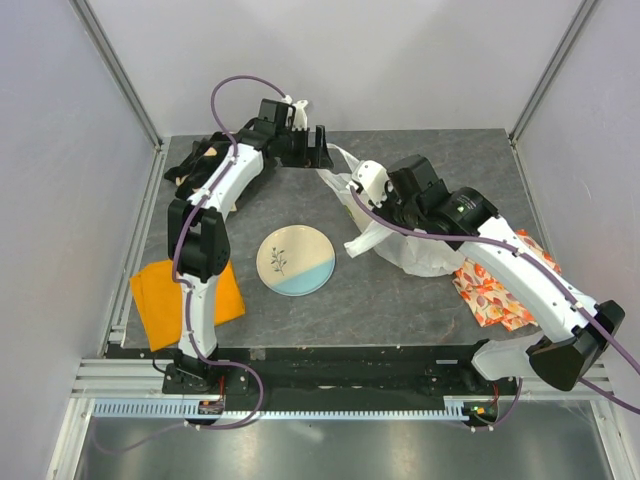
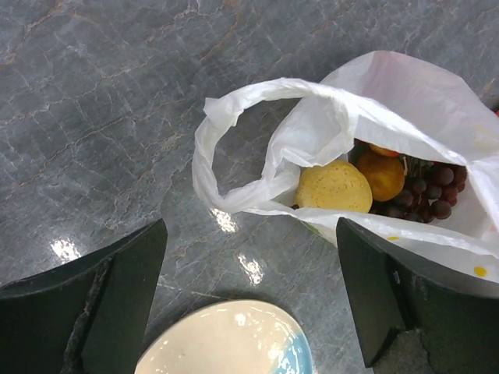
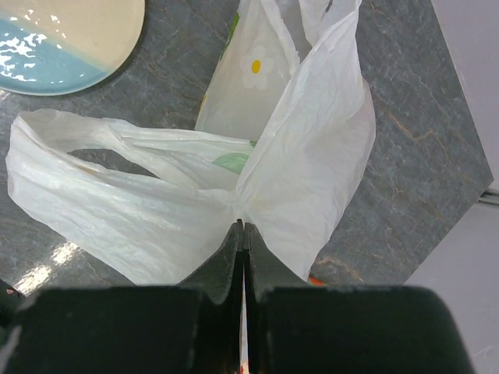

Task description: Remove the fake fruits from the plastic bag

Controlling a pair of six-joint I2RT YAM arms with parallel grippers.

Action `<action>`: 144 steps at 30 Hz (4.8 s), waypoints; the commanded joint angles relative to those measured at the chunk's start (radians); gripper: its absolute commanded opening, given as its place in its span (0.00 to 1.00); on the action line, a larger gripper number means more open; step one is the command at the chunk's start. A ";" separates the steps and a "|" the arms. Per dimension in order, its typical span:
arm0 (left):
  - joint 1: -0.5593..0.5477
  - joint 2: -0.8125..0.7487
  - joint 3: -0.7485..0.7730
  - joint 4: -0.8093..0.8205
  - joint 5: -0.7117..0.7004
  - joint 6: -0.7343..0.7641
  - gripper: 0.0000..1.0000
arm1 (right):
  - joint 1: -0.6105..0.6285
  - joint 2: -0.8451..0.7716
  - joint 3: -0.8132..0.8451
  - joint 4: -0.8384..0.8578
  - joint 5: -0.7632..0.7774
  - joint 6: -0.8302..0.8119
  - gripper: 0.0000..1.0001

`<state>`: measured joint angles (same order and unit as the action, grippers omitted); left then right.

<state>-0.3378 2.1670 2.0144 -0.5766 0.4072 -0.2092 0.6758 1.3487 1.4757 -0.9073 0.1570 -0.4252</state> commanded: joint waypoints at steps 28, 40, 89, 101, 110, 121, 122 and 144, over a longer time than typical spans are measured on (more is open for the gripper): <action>0.042 0.076 0.122 -0.054 0.090 -0.070 0.69 | -0.056 -0.173 -0.021 -0.157 0.010 -0.052 0.00; 0.068 -0.096 -0.006 -0.029 0.166 -0.122 0.91 | -0.246 -0.212 0.087 -0.194 -0.209 -0.018 0.98; 0.060 -0.362 -0.347 -0.055 0.173 0.126 0.93 | 0.128 -0.390 -0.339 -0.073 -0.039 -0.242 0.24; 0.029 -0.210 -0.116 -0.032 0.255 0.149 0.02 | -0.042 -0.257 -0.350 0.265 0.032 -0.325 0.00; 0.054 -0.056 0.360 0.042 0.352 0.073 0.02 | -0.492 0.223 0.211 0.442 -0.128 -0.204 0.00; 0.049 -0.202 0.088 0.017 0.398 0.073 0.02 | -0.496 0.069 -0.065 0.493 -0.172 -0.222 0.00; 0.048 -0.210 0.052 0.011 0.401 0.071 0.02 | -0.496 0.026 -0.121 0.495 -0.169 -0.234 0.00; 0.017 -0.384 -0.269 -0.009 0.344 0.044 0.02 | -0.454 -0.069 0.228 0.042 -0.471 -0.070 0.75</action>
<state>-0.3161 1.8557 1.7721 -0.5957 0.7570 -0.1387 0.1829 1.2858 1.6104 -0.7876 -0.1772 -0.5674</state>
